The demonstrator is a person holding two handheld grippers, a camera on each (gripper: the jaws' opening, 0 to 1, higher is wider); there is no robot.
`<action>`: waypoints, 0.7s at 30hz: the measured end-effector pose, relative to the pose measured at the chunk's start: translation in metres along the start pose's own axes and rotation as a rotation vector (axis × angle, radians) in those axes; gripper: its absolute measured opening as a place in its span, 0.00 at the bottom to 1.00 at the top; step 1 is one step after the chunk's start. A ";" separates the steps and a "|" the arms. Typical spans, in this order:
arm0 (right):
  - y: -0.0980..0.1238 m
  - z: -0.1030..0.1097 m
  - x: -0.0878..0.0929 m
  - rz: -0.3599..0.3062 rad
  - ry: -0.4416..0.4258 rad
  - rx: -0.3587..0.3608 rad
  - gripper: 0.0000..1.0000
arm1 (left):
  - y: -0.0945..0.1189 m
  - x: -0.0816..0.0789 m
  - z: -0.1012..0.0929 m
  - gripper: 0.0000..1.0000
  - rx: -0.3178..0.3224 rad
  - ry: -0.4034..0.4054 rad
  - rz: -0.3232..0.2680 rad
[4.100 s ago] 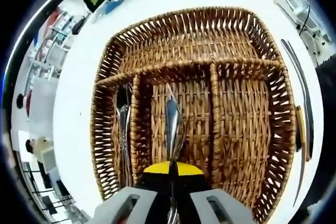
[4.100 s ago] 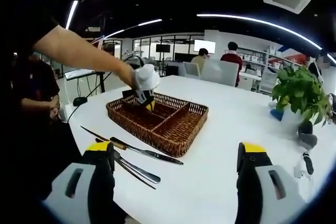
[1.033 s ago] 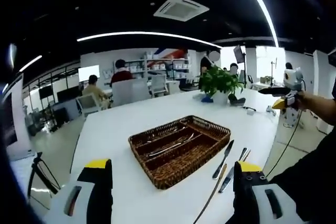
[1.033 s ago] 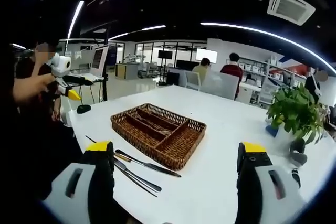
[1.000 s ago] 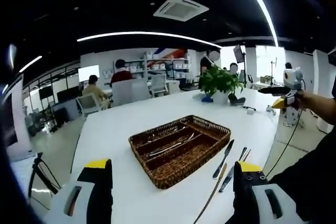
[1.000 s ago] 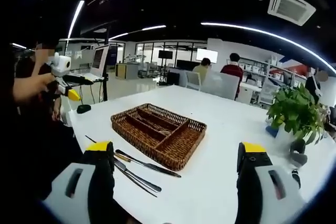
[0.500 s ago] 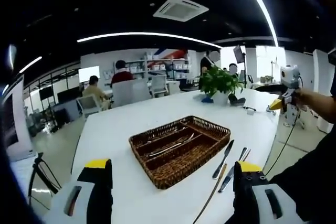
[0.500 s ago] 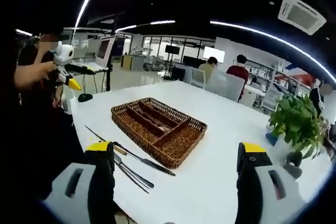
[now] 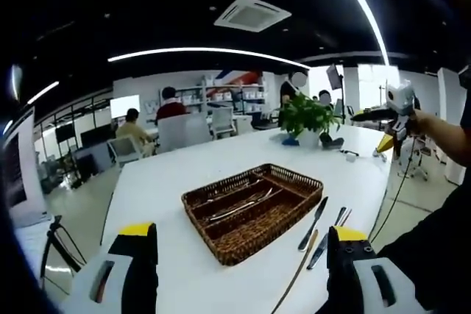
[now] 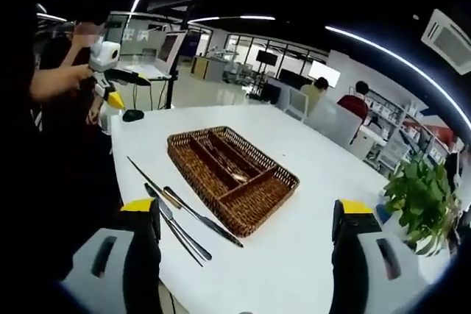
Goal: Arrange the knives, forks, and spoons in their matching storage slots by inserting each utensil handle-first until every utensil is classified and aligned in the correct compartment
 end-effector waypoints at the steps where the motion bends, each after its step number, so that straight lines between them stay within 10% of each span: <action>1: 0.000 0.001 -0.002 -0.001 0.010 -0.004 0.99 | 0.000 0.000 0.000 1.00 0.000 0.007 0.000; 21: -0.017 0.000 -0.013 0.042 0.101 -0.049 0.99 | 0.004 0.005 0.001 1.00 0.012 0.020 -0.003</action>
Point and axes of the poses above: the point that each gripper's makers call its tool centre point, and the gripper's own axes: y roughly backward along the fingers, z roughly to its left, x roughly out of its underside, the point moved 8 cm from there along y, roughly backward along the fingers
